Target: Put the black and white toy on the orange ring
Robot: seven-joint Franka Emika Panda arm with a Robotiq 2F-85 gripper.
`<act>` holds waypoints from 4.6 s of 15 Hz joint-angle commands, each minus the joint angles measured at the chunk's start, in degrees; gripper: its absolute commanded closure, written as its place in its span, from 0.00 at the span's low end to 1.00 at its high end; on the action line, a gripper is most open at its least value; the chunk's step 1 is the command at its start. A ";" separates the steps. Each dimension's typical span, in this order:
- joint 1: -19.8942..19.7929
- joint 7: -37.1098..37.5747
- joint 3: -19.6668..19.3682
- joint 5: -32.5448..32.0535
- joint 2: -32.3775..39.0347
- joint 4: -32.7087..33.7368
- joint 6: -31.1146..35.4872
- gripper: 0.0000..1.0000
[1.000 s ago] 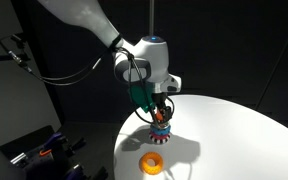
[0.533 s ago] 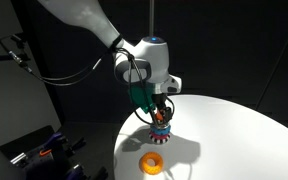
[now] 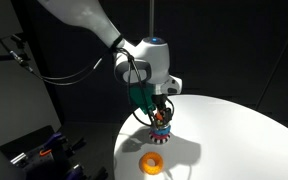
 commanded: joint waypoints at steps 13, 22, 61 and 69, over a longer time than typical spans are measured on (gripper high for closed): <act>-1.21 -0.24 0.90 1.18 1.28 1.49 -0.67 0.00; -1.18 -0.05 0.76 1.02 1.40 1.52 -0.52 0.21; -2.59 -4.17 3.24 1.28 -0.91 -6.99 13.89 0.00; -2.43 -3.64 3.93 0.80 0.11 -6.09 16.64 0.00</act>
